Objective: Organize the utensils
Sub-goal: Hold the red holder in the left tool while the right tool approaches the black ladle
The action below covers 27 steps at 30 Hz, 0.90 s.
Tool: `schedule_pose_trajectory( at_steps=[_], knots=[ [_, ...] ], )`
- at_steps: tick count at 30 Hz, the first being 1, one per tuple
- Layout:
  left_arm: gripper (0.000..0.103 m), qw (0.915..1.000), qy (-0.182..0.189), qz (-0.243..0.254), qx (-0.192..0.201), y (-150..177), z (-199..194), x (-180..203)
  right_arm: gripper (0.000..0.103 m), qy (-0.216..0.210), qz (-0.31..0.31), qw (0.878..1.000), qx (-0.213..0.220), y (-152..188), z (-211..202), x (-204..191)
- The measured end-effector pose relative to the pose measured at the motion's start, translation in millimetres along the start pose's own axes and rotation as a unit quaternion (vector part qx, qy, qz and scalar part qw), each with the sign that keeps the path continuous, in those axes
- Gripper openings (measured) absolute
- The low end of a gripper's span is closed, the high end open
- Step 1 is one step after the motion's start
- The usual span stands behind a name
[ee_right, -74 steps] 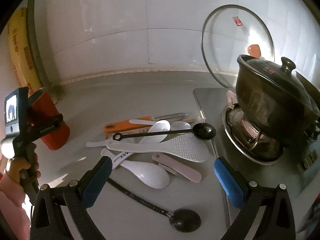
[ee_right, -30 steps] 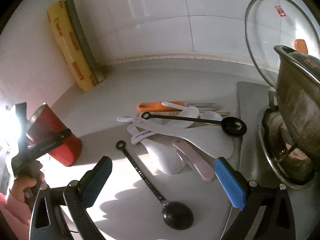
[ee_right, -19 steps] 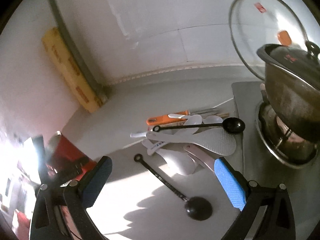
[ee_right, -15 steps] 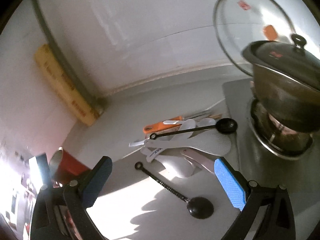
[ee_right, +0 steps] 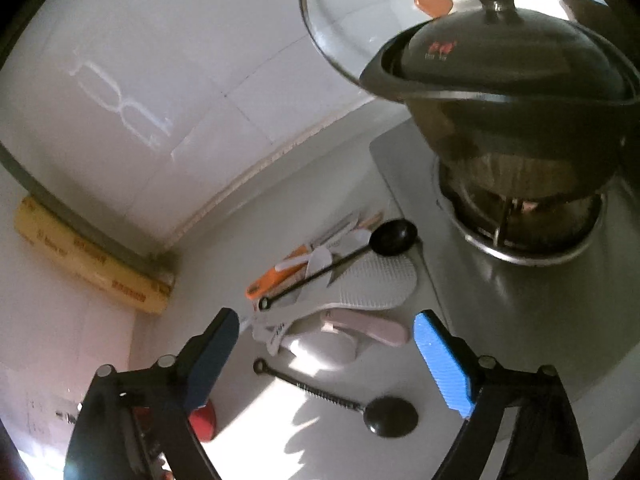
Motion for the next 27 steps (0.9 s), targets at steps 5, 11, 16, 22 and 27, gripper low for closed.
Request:
schedule_pose_trajectory(
  at_steps=[5,11,16,22,27],
  knots=[
    [0.090,0.9999,-0.007,-0.011,0.004,15.6,-13.3,8.3,0.080,-0.017,0.005,1.000,-0.019,10.9,11.5,0.8],
    [0.090,0.9996,-0.009,-0.025,0.007,18.2,-16.7,6.7,0.065,0.003,-0.016,0.996,-0.088,51.3,33.9,16.6],
    [0.090,0.9996,-0.012,-0.027,0.006,20.4,-19.1,8.0,0.059,0.045,-0.077,0.987,-0.136,77.1,45.4,26.9],
    [0.090,0.9996,-0.006,-0.028,0.003,19.9,-19.6,10.8,0.059,0.100,-0.164,0.972,-0.138,97.5,51.9,24.8],
    [0.090,0.9997,-0.005,-0.025,0.000,16.9,-17.0,12.8,0.059,0.116,-0.198,0.965,-0.125,104.9,55.0,17.5]
  ],
)
Point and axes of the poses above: each gripper's, at about its wrist camera, not at the fingertips, and z roughly the way its jaws point, x to its right, y to its underside, the point moved 4 cm from there along z, roughly the way its jaws point, and after that the axes turned 5 degrees about -x, right-handed, at the moved point
